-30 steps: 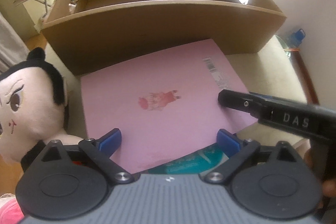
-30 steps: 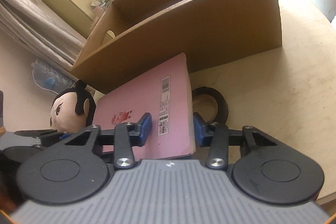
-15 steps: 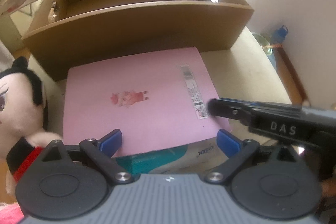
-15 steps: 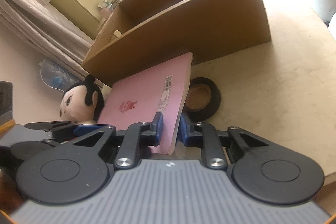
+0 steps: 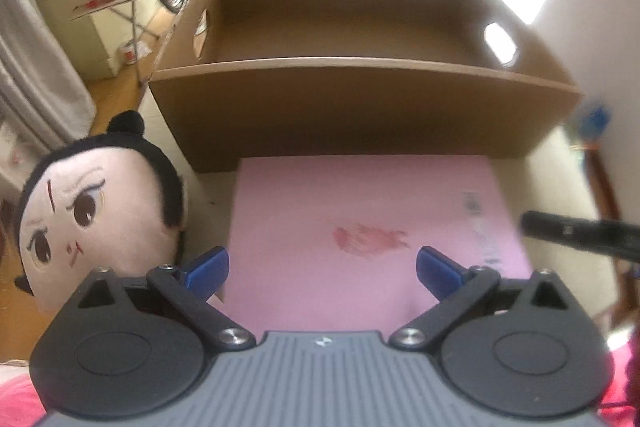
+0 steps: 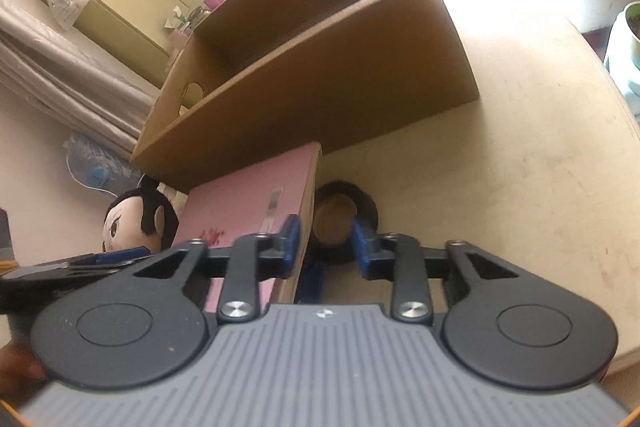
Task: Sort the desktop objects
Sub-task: 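Close the right gripper on the pink book's edge, then hold the pink book with the right gripper and slide it off the stack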
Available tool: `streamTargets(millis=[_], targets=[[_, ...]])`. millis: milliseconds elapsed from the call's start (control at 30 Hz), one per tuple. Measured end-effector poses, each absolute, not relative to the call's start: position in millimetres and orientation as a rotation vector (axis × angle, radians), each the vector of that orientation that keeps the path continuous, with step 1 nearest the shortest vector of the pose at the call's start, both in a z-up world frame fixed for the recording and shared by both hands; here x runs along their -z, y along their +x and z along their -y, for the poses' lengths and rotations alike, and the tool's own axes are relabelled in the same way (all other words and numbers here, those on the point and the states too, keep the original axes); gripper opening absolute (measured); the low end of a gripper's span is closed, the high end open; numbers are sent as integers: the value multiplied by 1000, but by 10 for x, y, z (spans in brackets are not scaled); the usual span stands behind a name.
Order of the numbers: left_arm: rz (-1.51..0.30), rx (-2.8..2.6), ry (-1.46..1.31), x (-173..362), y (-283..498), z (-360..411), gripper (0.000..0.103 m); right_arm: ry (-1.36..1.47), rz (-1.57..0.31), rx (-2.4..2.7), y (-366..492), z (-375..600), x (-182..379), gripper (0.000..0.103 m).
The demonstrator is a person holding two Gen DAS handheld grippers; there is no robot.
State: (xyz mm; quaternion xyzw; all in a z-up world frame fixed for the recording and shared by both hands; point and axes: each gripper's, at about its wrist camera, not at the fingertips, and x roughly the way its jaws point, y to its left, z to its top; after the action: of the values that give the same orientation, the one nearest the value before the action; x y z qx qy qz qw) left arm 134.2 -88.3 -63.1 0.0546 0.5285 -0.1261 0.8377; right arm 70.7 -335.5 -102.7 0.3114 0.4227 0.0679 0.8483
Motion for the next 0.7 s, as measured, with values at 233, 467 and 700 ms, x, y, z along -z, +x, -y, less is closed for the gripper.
streamTargets(millis=[233, 467, 700], targets=[[-1246, 257, 58, 735, 1605, 840, 101, 744, -915, -213, 892, 3313, 1171, 46], [-1261, 317, 80, 706, 1511, 984, 101, 764, -909, -301, 966, 3251, 1208, 32], [-1200, 321, 61, 587, 1407, 979, 101, 754, -904, -330, 941, 3277, 1114, 24]])
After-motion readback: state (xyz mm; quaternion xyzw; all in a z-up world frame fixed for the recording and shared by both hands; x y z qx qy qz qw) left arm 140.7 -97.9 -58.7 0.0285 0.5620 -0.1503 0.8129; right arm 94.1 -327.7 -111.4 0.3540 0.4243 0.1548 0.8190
